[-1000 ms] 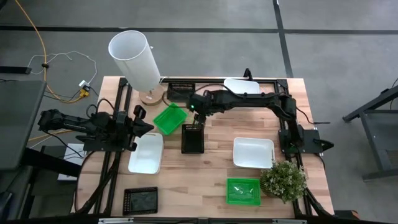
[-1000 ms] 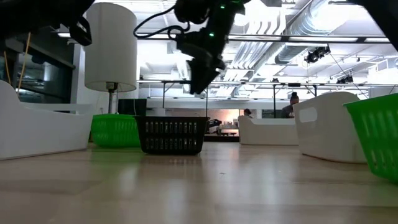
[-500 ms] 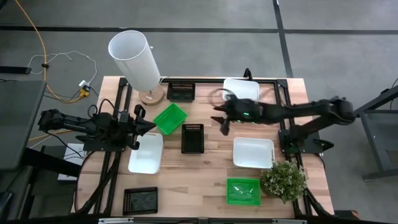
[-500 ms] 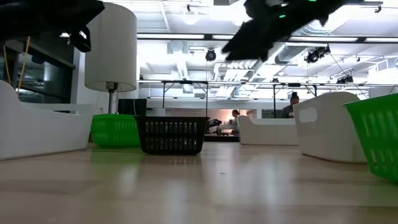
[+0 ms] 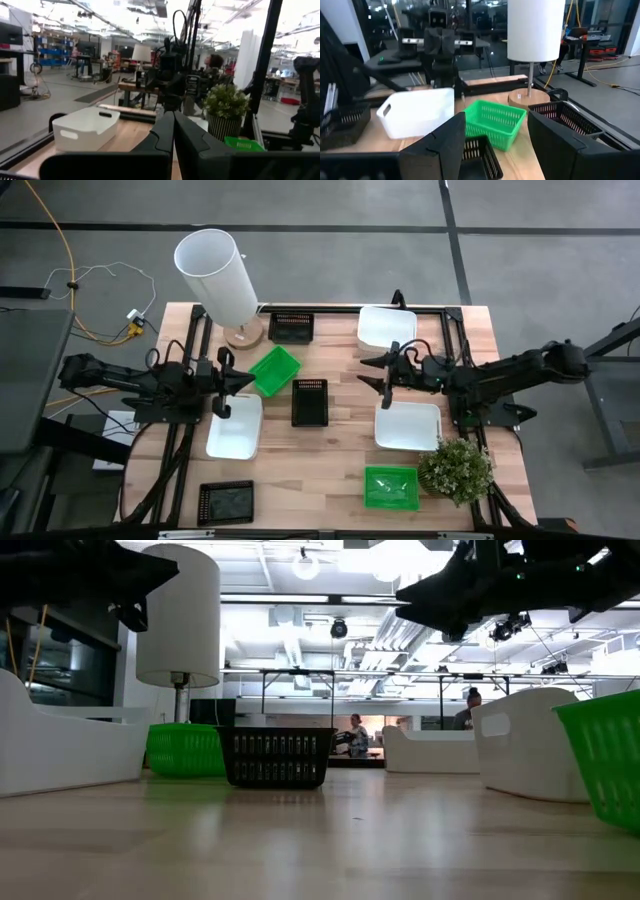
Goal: Stack baskets by color
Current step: Stack the bottom green bin on the top green bin
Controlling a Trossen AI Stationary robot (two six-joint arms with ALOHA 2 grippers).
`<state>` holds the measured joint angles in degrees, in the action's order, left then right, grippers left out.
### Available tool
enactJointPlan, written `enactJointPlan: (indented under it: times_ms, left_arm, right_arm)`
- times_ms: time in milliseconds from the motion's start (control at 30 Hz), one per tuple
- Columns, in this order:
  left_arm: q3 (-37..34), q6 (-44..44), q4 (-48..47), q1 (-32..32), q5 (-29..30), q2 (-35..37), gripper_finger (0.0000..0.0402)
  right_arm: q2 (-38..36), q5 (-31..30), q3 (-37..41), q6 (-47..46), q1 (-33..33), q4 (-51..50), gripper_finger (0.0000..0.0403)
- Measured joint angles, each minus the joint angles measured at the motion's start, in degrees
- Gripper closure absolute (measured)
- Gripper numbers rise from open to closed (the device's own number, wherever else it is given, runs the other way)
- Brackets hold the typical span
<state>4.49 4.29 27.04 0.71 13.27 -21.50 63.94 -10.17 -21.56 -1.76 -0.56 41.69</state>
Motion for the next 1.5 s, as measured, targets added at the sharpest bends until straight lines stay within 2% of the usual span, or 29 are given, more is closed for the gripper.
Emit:
enactJointPlan:
  times_ms: [267, 433, 700, 767, 833, 967, 1100, 1200, 1333, 1500]
  left_arm:
    - [0.79, -0.91, 3.59, -0.75, 0.2, -4.37, 0.0401]
    - [1.53, -0.97, 3.63, -0.8, -2.76, -4.87, 0.0401]
    - [1.53, 0.0, 3.62, -0.76, -2.76, -4.87, 0.0402]
    - [1.53, 0.0, 3.62, -0.76, -2.76, -4.87, 0.0401]
    - [1.53, 0.0, 3.61, -0.79, -2.76, -4.87, 0.0401]
    - [1.53, 0.09, 3.61, -0.76, -2.78, -4.87, 0.0401]
    - [1.53, 1.07, 3.11, -0.7, -2.8, -4.87, 0.0402]
    - [1.53, 1.43, 2.71, -0.69, -2.81, -4.87, 0.0401]
    - [1.53, 1.55, 2.73, -0.68, -3.16, -4.87, 0.0401]
    - [1.53, 1.53, 2.74, -0.68, -3.64, -4.87, 0.0402]
  right_arm:
    - [-0.02, 1.05, -0.02, -1.89, 0.09, 0.09, 0.0201]
    - [-0.02, 2.48, -0.02, -2.74, 0.66, 0.07, 0.0201]
    - [0.02, 2.61, -0.19, -2.95, 0.71, 1.09, 0.0201]
    - [0.04, 3.75, -2.23, -3.3, 1.33, -0.27, 0.0201]
    - [0.23, 5.31, -6.5, -2.21, 2.99, -6.58, 0.0201]
    - [2.31, 6.32, -18.87, -1.16, 7.65, -30.36, 0.0201]
    - [6.71, 7.68, -30.04, -6.72, 12.65, -51.84, 0.0201]
    - [10.25, 8.96, -36.61, -12.87, 16.33, -63.64, 0.0201]
    - [14.72, 11.34, -42.85, -22.97, 20.88, -74.39, 0.0201]
    - [19.99, 14.2, -45.97, -29.5, 25.63, -77.24, 0.0201]
